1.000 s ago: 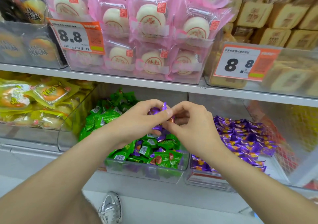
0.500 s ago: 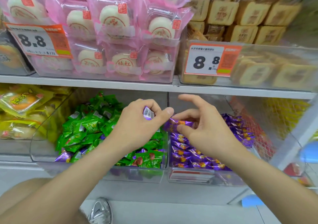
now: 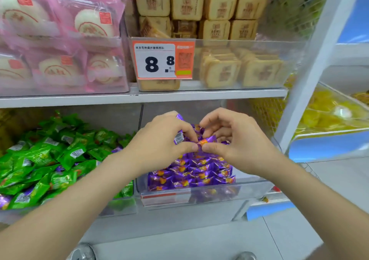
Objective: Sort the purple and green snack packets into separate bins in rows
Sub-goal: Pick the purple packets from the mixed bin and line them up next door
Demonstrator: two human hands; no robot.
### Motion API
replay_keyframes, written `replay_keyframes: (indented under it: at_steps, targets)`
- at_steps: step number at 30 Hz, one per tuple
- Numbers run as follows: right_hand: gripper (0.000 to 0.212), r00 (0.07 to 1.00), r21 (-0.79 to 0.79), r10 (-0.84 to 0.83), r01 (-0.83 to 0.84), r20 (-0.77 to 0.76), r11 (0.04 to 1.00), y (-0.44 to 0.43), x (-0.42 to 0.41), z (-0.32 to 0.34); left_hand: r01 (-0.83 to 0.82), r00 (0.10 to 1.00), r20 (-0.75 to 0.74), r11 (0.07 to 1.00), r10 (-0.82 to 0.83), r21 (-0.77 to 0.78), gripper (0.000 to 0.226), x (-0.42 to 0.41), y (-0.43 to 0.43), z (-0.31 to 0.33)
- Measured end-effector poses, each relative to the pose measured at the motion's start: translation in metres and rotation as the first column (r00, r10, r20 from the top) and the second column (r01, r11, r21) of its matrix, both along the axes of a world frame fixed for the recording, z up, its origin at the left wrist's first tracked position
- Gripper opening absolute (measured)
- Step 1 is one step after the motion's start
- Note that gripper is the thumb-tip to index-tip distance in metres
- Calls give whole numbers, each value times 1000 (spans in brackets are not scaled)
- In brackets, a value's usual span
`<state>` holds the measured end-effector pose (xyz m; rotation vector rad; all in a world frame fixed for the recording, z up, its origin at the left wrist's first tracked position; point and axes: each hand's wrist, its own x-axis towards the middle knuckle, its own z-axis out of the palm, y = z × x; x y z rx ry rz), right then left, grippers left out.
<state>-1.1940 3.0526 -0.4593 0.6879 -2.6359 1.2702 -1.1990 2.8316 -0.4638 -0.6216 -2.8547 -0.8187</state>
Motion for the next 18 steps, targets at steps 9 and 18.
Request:
replay_keyframes:
  at_steps: [9, 18]
  targets:
    - [20, 930, 35, -356, 360, -92, 932, 99, -35, -4, -99, 992, 68, 994, 102, -43, 15, -50, 104, -42]
    - [15, 906, 22, -421, 422, -34, 906, 114, -43, -10, -91, 994, 50, 983, 100, -157, 12, -81, 163, -70]
